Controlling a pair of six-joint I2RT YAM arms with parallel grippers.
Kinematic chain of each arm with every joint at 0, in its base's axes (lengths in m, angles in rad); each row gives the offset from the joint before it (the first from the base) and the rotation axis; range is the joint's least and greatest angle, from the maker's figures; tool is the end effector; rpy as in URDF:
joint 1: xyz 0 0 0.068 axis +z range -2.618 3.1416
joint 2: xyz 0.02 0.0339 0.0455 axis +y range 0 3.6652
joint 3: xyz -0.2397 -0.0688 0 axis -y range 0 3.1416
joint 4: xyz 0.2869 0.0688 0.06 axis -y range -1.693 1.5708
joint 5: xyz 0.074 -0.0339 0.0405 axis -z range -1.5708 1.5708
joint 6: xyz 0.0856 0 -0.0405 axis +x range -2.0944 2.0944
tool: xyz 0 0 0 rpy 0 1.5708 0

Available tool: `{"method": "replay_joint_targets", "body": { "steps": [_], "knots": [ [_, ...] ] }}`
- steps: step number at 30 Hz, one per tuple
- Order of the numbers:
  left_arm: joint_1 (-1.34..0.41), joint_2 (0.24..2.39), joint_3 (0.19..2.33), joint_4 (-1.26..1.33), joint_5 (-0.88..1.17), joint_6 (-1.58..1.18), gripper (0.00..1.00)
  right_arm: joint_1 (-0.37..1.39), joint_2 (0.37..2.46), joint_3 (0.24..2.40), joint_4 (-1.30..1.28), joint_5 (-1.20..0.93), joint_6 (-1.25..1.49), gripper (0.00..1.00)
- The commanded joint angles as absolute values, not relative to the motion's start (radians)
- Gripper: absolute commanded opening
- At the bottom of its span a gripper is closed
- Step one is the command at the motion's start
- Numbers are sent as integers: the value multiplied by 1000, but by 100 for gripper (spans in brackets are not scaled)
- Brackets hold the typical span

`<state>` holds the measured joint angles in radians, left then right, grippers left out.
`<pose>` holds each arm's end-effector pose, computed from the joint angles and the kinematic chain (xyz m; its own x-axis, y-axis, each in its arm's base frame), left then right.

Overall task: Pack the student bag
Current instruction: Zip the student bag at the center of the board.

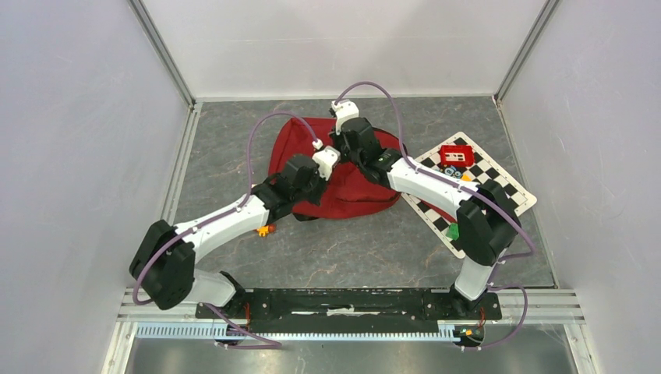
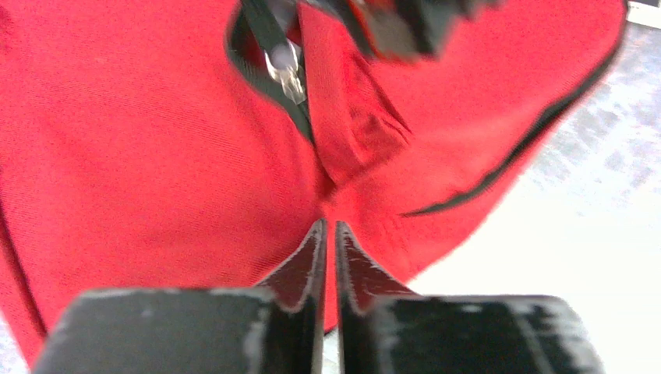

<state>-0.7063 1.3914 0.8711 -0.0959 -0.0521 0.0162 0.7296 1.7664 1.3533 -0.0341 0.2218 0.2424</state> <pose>0.2967 -0.2472 0.1666 -0.4296 0.3878 -0.8155 0.6229 0.7811 0.0433 0.3819 0.3162 0.2203 -0.4335 -0.0735 -0.8981 -0.4103 0.9035 0.1241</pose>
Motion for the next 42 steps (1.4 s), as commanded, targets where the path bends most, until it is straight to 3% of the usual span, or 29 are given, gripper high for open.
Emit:
{"method": "replay_joint_targets", "body": {
  "steps": [1, 4, 9, 17, 28, 37, 39, 42],
  "knots": [
    [-741, 1333, 877, -240, 3, -3, 21, 712, 1729, 1411, 149, 311, 239, 0],
    [-741, 1324, 900, -188, 14, -105, 38, 717, 1706, 1367, 144, 293, 261, 0],
    [-738, 1367, 933, -100, -36, -204, 52, 718, 1676, 1329, 124, 288, 282, 0],
    [-736, 1390, 936, 35, -162, -299, 60, 718, 1656, 1327, 93, 290, 303, 0],
    [-735, 1444, 954, 119, -265, -368, 58, 718, 1639, 1306, 67, 266, 310, 0],
    [-735, 1500, 969, 166, -305, -361, 44, 718, 1636, 1296, 55, 249, 308, 0],
    [-735, 1507, 977, 171, -310, -354, 37, 718, 1640, 1295, 51, 246, 308, 0],
    [-735, 1517, 977, 178, -300, -334, 17, 718, 1646, 1295, 51, 247, 305, 0]
  ]
}}
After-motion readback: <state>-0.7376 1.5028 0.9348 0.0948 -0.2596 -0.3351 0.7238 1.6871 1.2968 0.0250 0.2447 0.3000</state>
